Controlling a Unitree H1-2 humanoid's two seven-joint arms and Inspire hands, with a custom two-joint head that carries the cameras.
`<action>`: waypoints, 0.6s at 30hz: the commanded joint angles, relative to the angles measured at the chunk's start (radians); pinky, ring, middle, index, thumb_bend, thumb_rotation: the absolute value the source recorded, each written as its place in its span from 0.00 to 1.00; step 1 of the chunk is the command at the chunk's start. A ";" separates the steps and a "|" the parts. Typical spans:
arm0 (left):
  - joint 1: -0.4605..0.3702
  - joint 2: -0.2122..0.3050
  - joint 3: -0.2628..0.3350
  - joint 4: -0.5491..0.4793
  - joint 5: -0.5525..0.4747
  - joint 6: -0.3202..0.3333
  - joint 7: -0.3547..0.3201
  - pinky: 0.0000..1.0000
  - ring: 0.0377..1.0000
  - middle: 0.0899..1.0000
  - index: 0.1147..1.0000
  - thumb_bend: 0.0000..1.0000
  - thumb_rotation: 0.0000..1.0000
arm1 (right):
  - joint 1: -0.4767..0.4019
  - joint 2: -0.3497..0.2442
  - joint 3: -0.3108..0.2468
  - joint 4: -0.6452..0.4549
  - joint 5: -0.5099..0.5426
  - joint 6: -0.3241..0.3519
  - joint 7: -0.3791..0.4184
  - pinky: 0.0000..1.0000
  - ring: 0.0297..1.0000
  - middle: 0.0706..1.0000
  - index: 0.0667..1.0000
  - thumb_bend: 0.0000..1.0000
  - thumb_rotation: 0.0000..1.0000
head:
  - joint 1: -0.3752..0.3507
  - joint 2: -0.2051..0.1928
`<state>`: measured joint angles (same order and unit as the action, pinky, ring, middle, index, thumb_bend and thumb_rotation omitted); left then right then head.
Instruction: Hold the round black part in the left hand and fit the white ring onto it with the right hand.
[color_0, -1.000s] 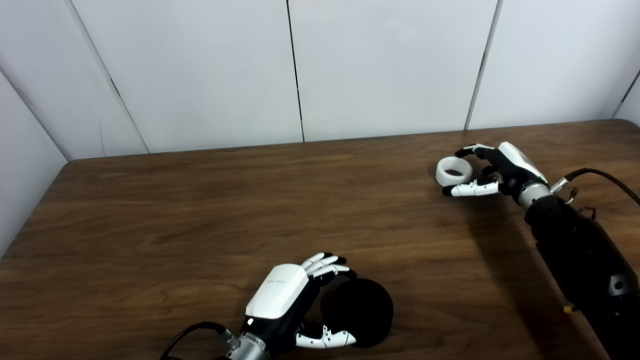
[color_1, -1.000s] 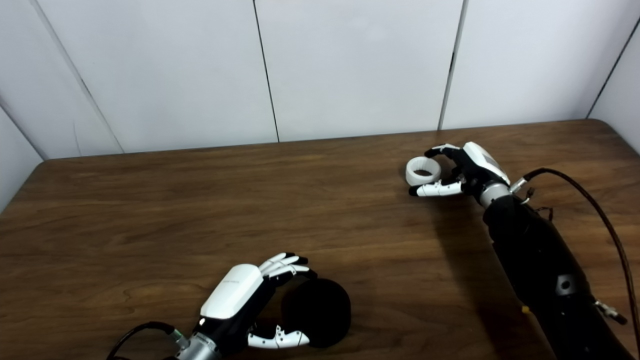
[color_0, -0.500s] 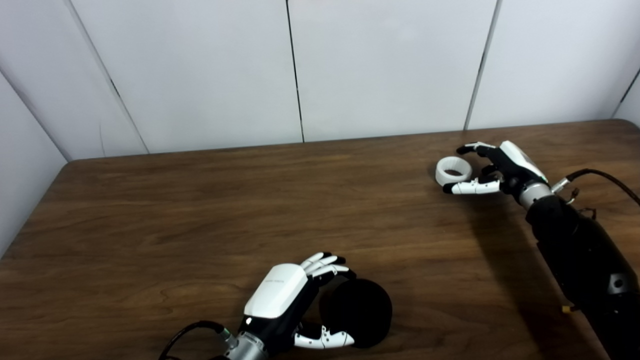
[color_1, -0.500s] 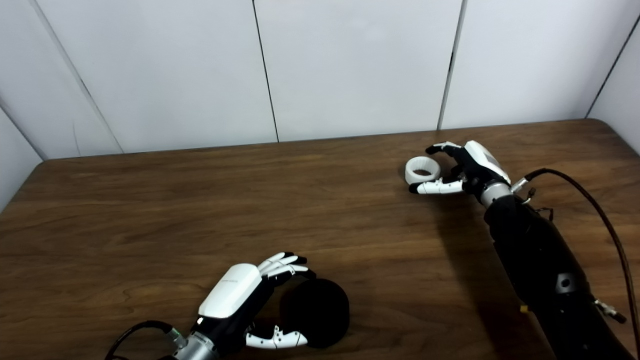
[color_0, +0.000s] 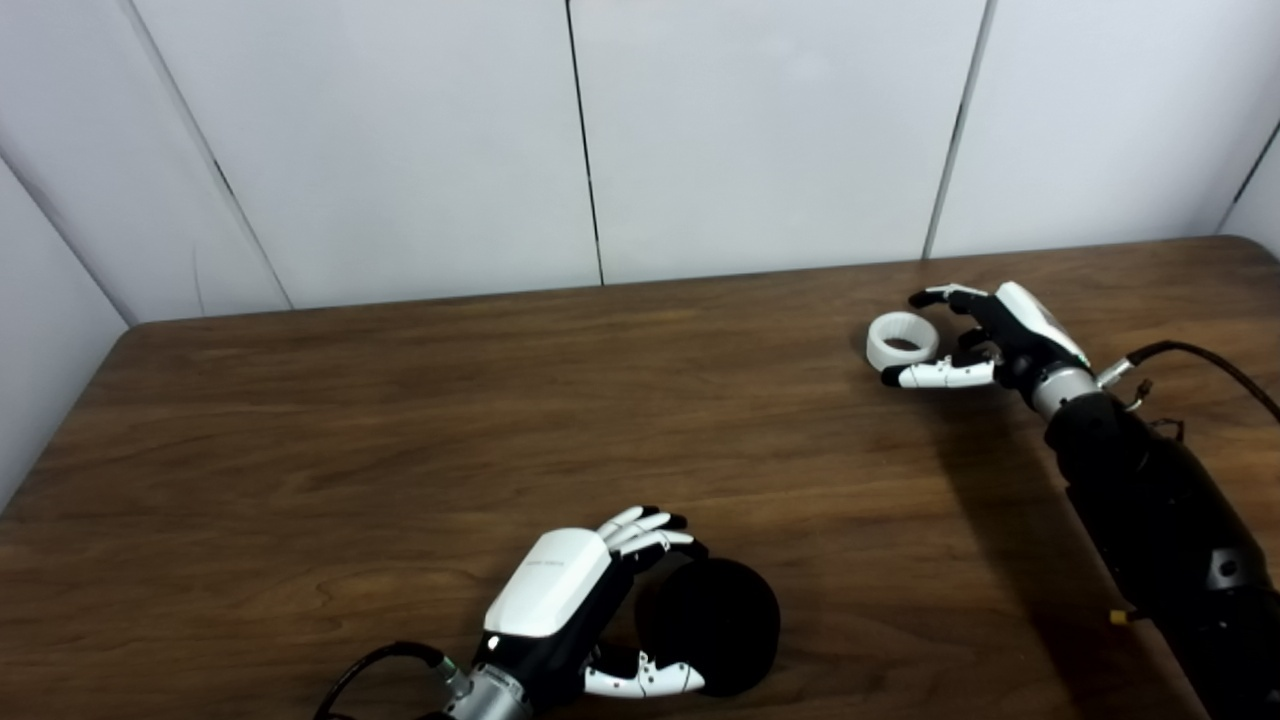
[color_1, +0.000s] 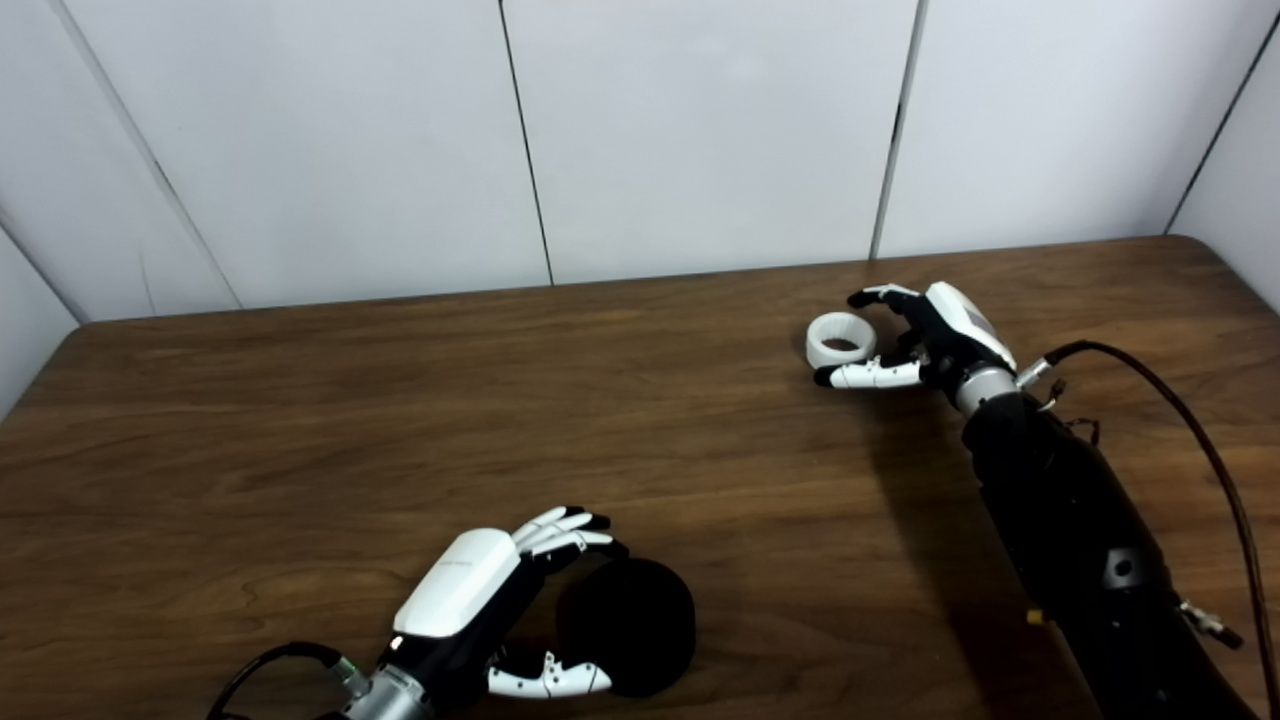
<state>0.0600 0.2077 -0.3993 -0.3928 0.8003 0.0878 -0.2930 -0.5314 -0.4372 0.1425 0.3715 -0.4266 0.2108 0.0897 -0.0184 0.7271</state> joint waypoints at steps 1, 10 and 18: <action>0.017 0.034 0.001 0.005 0.025 0.013 -0.033 0.79 0.94 0.89 0.72 0.90 0.43 | -0.036 -0.008 -0.005 0.015 -0.002 -0.007 -0.009 0.81 0.92 0.92 0.80 0.84 0.36 | -0.001 0.000; 0.017 0.033 -0.002 -0.004 0.026 0.019 -0.040 0.79 0.93 0.89 0.72 0.90 0.42 | -0.038 -0.006 0.007 0.043 -0.017 -0.017 -0.032 0.79 0.93 0.92 0.79 0.84 0.34 | -0.004 0.005; 0.017 0.028 -0.004 -0.015 0.028 0.025 -0.049 0.79 0.93 0.89 0.71 0.90 0.42 | -0.041 -0.003 0.034 0.045 -0.074 -0.036 -0.082 0.76 0.92 0.91 0.78 0.82 0.27 | -0.006 0.010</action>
<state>0.0613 0.2081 -0.3997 -0.4060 0.7995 0.1010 -0.3090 -0.5406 -0.4315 0.1661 0.4187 -0.4757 0.1769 0.0186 -0.0245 0.7363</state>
